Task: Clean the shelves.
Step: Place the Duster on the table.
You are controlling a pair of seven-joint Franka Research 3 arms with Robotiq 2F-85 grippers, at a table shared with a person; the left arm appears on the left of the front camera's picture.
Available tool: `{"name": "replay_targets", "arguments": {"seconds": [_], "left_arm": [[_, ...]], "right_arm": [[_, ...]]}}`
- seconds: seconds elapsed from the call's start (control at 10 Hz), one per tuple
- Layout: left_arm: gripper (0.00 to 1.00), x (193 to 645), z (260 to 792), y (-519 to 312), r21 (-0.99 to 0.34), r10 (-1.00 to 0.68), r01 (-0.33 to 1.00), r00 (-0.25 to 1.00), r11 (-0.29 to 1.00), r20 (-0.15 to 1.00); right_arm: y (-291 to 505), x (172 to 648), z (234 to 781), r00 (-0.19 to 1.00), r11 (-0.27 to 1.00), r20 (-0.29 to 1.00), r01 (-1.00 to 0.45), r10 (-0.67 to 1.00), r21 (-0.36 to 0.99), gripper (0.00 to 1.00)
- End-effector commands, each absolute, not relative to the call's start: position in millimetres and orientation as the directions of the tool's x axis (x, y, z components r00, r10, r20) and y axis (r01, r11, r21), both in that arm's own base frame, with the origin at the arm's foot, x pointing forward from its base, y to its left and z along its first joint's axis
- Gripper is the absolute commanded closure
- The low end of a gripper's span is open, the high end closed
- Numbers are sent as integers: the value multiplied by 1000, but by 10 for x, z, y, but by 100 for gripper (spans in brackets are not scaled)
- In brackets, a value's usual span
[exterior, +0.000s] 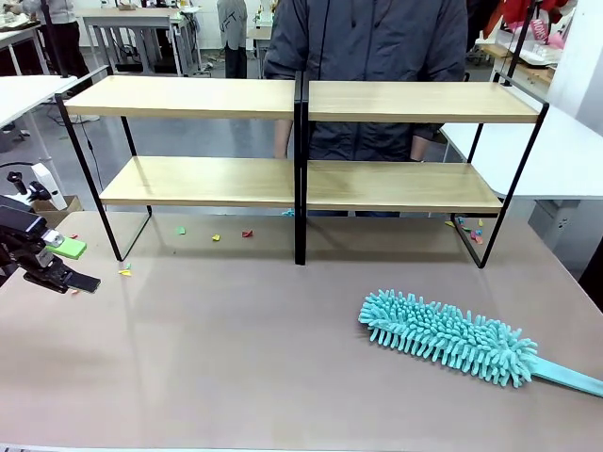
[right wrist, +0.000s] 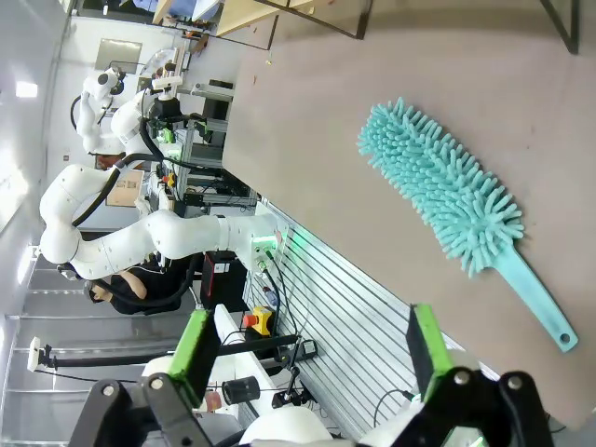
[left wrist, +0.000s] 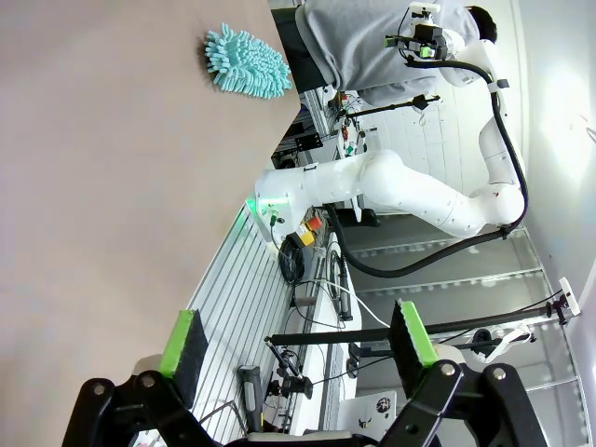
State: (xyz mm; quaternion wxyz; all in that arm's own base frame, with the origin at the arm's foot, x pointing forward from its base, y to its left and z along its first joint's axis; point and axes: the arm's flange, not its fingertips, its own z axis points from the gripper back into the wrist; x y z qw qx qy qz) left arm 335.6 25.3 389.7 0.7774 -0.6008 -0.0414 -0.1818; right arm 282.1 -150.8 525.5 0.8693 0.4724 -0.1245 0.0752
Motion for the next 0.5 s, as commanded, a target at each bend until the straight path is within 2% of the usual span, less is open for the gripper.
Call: {"name": "replay_targets", "arguments": {"seconds": [0.0,0.4], "left_arm": [[0,3357,3906,235,-923,-220,336,930,189,294],[0,3357,3906,235,-923,-220,336,930,189,294]], "right_arm": [[-1503,2809,5245,955,556,295,-259,25,790,0],[-1503,2809,5245,955,556,295,-259,25,790,0]]}}
